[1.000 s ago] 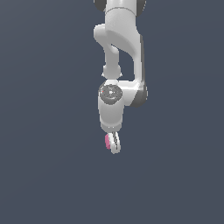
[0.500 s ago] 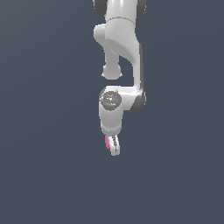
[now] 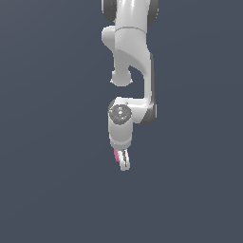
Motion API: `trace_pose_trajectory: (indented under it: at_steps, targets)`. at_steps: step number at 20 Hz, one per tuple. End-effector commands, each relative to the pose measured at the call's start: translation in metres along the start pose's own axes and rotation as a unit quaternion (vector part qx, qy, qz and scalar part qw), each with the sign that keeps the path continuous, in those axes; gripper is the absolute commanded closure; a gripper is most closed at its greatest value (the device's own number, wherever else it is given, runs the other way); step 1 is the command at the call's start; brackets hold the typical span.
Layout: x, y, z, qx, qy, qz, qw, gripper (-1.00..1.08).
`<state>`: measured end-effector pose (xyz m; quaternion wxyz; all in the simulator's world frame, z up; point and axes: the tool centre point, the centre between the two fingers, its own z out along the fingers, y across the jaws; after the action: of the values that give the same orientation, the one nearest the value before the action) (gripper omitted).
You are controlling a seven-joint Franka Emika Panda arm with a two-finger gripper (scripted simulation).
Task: Pick up the object and move it to a goal position.
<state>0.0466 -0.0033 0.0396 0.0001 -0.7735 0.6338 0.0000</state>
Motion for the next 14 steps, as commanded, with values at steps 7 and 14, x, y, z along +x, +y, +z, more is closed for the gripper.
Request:
trace_pose_trajectory:
  at_steps: [7,14]
  targets:
    - [0.0001,0.0001,0.0005,0.000,0.000,0.000,1.0000,1.08]
    - [0.0055,0.0055,-0.0055,0.000,0.000,0.000,1.0000,1.08]
